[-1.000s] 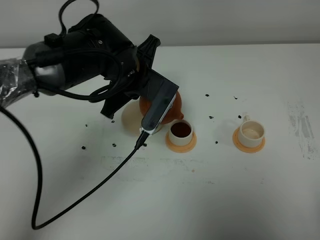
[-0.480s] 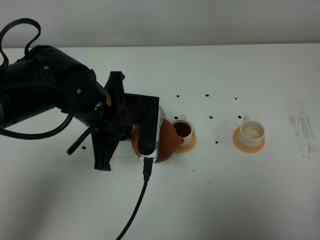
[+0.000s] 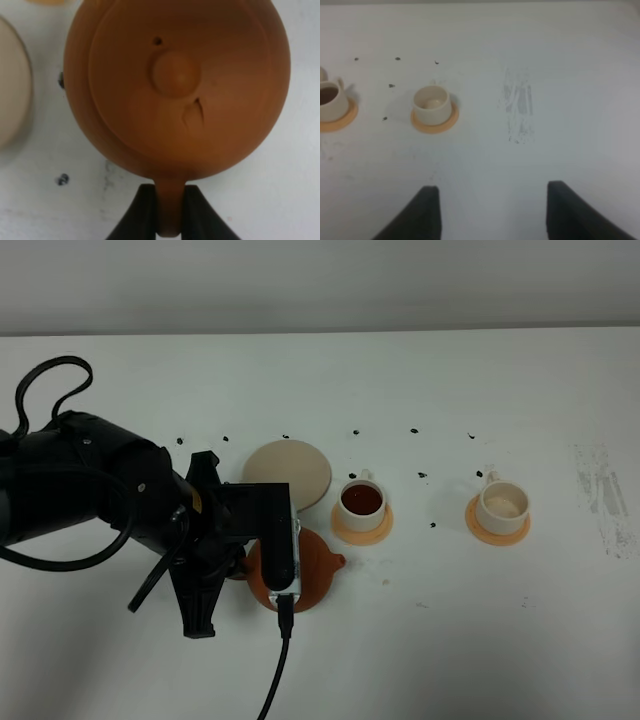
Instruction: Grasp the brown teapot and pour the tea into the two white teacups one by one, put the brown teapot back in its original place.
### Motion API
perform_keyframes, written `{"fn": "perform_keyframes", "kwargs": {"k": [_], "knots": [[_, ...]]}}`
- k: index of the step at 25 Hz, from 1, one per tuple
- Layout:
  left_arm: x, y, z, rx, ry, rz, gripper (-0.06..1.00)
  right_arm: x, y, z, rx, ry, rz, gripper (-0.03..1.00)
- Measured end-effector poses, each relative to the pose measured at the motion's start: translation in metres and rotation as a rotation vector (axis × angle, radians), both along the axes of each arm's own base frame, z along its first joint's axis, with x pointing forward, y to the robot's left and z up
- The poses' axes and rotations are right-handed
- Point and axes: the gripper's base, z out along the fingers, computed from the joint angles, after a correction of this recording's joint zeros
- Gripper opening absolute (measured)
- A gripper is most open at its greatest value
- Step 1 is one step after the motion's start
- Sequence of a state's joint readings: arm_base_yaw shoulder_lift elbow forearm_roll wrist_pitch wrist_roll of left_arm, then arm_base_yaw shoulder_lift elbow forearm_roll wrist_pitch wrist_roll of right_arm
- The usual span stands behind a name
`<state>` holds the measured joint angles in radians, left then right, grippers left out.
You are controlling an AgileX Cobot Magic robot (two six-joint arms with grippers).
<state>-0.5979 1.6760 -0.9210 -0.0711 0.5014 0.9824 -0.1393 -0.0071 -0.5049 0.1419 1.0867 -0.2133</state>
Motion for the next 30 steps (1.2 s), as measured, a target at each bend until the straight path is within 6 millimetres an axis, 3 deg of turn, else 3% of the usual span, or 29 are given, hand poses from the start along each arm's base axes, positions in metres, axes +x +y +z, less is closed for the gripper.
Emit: {"fn": "perform_keyframes", "kwargs": {"k": [8,12,15,22,26,30], "knots": [[0.004,0.0,-0.026,0.007,0.057,0.042,0.12,0.0,0.0,0.0,0.0,0.0,0.0,0.49],[0.006,-0.001,-0.029,0.0,0.048,0.046,0.12,0.0,0.0,0.0,0.0,0.0,0.0,0.49],[0.011,-0.006,-0.019,-0.027,0.024,0.048,0.12,0.0,0.0,0.0,0.0,0.0,0.0,0.49],[0.031,-0.038,0.026,-0.099,-0.056,0.002,0.12,0.0,0.0,0.0,0.0,0.0,0.0,0.49],[0.053,-0.058,0.045,-0.111,-0.116,-0.033,0.12,0.0,0.0,0.0,0.0,0.0,0.0,0.49],[0.081,-0.079,0.047,-0.099,-0.176,-0.072,0.12,0.0,0.0,0.0,0.0,0.0,0.0,0.49]]}}
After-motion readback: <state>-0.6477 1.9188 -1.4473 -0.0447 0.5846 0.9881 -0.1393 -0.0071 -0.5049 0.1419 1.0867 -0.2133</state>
